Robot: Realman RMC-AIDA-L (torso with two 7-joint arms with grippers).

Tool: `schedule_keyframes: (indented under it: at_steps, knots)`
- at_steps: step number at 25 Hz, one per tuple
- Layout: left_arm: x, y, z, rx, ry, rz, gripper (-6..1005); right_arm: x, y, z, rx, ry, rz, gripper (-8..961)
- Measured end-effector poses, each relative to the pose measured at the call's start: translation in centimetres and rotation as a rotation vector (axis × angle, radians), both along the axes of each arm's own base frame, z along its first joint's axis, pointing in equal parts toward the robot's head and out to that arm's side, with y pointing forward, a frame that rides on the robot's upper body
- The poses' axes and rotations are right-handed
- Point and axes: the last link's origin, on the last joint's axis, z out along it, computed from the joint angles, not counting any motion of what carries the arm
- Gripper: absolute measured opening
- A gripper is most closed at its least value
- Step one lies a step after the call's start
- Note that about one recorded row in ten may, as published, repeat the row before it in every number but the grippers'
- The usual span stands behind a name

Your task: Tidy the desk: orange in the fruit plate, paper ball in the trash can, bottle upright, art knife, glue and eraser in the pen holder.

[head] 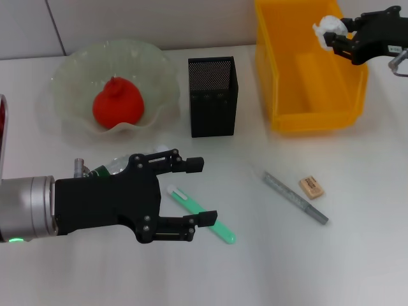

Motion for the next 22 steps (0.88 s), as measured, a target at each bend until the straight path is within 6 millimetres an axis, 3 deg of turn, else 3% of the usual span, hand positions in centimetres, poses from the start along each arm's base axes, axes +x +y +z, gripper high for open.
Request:
schedule_keyframes:
  at_steps: [6,16,22]
  knots:
    - [0.00,-0.02,-0.03,-0.001,0.001,-0.001,813,0.87,1.19,-0.80,0.016,0.002,-0.019,322]
    - [-0.23,-0.20,-0.06,-0.002,0.003,0.005,812,0.98,1.08,-0.10,0.048,0.079,-0.029,343]
    - [-0.29,-0.31,-0.16,-0.002,0.005,-0.001,813,1.08,1.05,0.06,0.052,0.085,-0.030,514]
